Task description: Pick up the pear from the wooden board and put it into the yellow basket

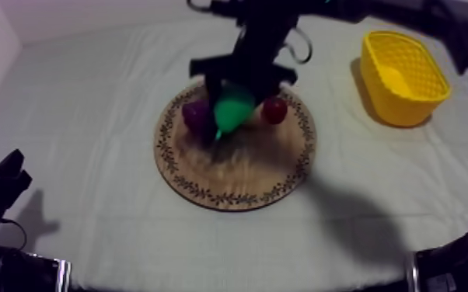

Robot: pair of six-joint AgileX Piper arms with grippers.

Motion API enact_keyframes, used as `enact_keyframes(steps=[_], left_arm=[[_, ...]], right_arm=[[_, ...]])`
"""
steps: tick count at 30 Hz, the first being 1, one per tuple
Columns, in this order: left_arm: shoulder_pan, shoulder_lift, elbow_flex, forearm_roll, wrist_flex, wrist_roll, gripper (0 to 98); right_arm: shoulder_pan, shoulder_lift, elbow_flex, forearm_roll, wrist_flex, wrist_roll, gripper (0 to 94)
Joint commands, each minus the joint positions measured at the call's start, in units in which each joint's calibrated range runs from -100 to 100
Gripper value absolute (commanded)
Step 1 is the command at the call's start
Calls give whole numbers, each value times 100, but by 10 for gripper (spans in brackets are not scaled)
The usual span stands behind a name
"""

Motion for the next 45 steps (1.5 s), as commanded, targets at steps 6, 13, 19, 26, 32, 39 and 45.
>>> enact_keyframes(steps=[6, 13, 19, 26, 32, 39, 45], left_arm=[[0, -2, -5, -1, 1, 0, 1], [0, -2, -5, -1, 1, 0, 1], [0, -2, -5, -1, 1, 0, 1], [0, -2, -5, -1, 1, 0, 1], [0, -2, -5, -1, 1, 0, 1], [0, -2, -5, -1, 1, 0, 1], [0, -2, -5, -1, 1, 0, 1]], right_arm=[[1081, -690, -287, 134, -284, 363, 484], [2040, -436, -887, 457, -492, 504, 508], [2702, -73, -1103, 561, -723, 720, 501], [3077, 346, -1079, 900, -974, 801, 489], [3241, 488, -713, 1064, -1190, 884, 531], [3353, 397, -131, 1035, -1386, 1048, 750], [3439, -318, 692, 1011, -1831, 1144, 749]])
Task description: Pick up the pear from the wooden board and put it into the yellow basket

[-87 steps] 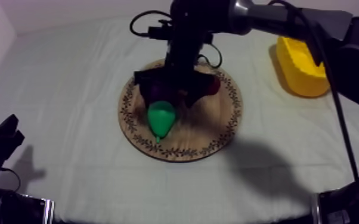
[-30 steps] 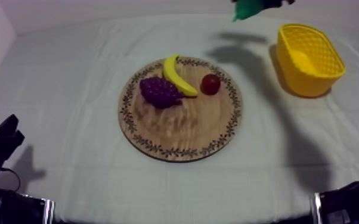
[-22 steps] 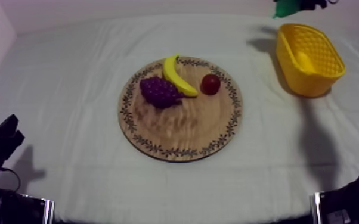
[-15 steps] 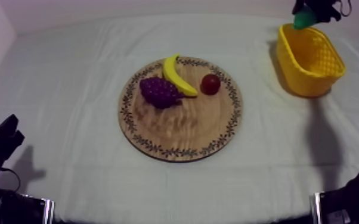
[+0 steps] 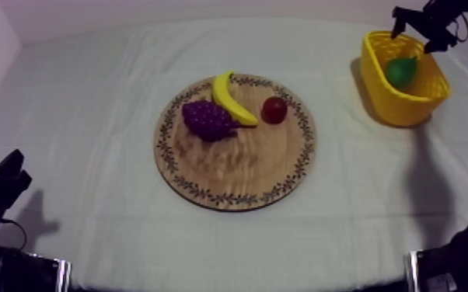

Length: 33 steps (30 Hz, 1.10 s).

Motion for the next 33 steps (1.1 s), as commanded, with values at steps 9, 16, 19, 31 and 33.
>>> enact_keyframes(steps=[9, 16, 19, 31, 33], left_arm=[[0, -2, -5, -1, 1, 0, 1], [0, -2, -5, -1, 1, 0, 1], [0, -2, -5, -1, 1, 0, 1], [0, -2, -5, -1, 1, 0, 1], [0, -2, -5, -1, 1, 0, 1]], right_arm=[[177, -3208, 3136, -449, -1847, 646, 406], [196, -5556, 4974, -453, -2227, 843, 112], [132, -6478, 5865, -423, -2437, 862, 48], [-514, -9394, 9500, -235, -3506, 923, 6], [-510, -9690, 9855, -258, -3511, 972, 6]])
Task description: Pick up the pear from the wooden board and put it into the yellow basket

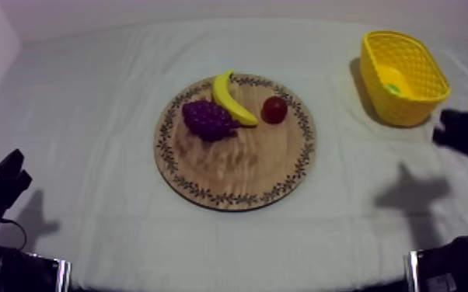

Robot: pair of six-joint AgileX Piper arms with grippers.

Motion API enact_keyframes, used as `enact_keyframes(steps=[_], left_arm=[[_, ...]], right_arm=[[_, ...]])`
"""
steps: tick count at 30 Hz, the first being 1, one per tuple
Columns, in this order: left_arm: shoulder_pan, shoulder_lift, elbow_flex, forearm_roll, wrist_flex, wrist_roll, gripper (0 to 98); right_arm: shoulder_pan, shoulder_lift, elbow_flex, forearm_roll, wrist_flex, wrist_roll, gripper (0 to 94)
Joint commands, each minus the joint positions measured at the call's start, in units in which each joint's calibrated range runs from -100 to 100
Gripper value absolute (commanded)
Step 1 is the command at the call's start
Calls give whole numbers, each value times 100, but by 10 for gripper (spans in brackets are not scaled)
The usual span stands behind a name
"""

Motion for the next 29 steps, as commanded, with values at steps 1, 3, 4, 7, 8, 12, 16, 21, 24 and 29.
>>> enact_keyframes(steps=[1, 3, 4, 7, 8, 12, 16, 21, 24, 29], left_arm=[[0, -2, -5, -1, 1, 0, 1], [0, -2, -5, -1, 1, 0, 1], [0, -2, -5, -1, 1, 0, 1], [0, -2, -5, -1, 1, 0, 1], [0, -2, -5, -1, 1, 0, 1], [0, -2, -5, -1, 1, 0, 1], [0, -2, -5, -1, 1, 0, 1], [0, -2, -5, -1, 1, 0, 1], [0, -2, -5, -1, 1, 0, 1], [0, -2, -5, -1, 1, 0, 1]], right_arm=[[39, -811, 1105, -66, 30, 98, 6], [85, -1106, 1367, -183, 53, 247, 6], [97, -1240, 1450, -227, 86, 308, 6], [125, -1548, 1576, -199, 265, 305, 6], [142, -1619, 1596, -172, 321, 252, 6], [207, -1870, 1631, 26, 384, -34, 34], [234, -2179, 1639, 111, 393, 244, 14], [110, -2511, 1642, 138, 429, 356, 6], [-29, -2768, 1642, 143, 454, 304, 5], [-164, -3093, 1642, 144, 509, 300, 5]])
